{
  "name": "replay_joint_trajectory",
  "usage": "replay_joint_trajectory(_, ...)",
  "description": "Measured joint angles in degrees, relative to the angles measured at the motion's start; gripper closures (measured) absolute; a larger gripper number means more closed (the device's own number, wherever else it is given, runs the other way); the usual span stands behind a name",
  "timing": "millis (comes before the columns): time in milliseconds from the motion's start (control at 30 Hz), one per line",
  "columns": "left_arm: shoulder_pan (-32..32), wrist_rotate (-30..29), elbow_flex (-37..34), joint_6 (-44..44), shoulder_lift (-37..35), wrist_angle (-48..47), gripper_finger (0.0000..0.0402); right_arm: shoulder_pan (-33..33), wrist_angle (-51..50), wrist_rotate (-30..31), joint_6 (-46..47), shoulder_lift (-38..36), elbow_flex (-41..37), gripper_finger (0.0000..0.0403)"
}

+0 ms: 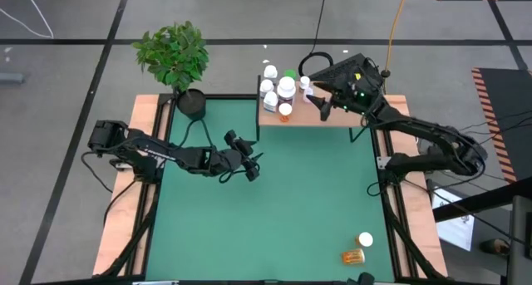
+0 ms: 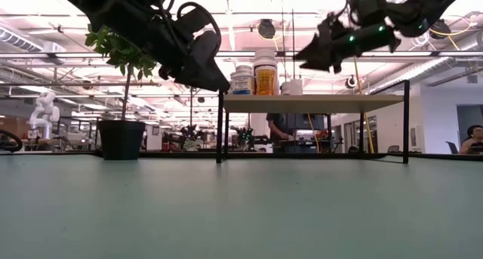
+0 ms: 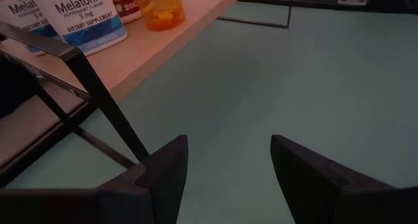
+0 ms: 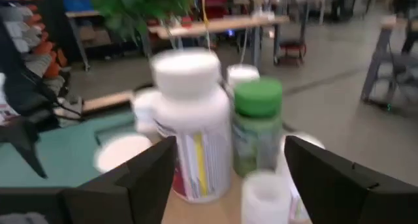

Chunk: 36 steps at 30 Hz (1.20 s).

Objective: Pick and place medicine bottles onto shelf by color
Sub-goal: Put the top orange pill bottle on the shelf

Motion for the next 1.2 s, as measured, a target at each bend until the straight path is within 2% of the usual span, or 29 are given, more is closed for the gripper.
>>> replay_joint_trajectory(233,-1.02,2.89,0.00,-1.43,0.00,-0.02,0.0181,4.28,-0.39,-0.01,-1.09,-8.73,0.00,0.0110)
replay_joint_trajectory(433,-2.95,3.02,0.00,-2.50,0.00,0.15,0.0181,12.10,-3.68,0.00,-3.30,-12.50,0.00,0.0110)
replay_joint_trajectory(767,-7.82,3.66,-0.02,-1.46,0.50,6.72,0.0181,29.36,-6.22,0.40,-8.80,-12.18,-0.01,0.0110)
replay_joint_trajectory(900,-9.25,5.96,-0.04,0.22,1.26,9.12,0.0181,35.52,-7.00,3.68,-9.61,-11.83,0.00,0.0110)
replay_joint_trajectory(1200,-10.33,6.05,0.01,1.46,4.19,13.58,0.0181,46.21,-9.46,5.20,-6.13,-8.41,0.00,0.0110)
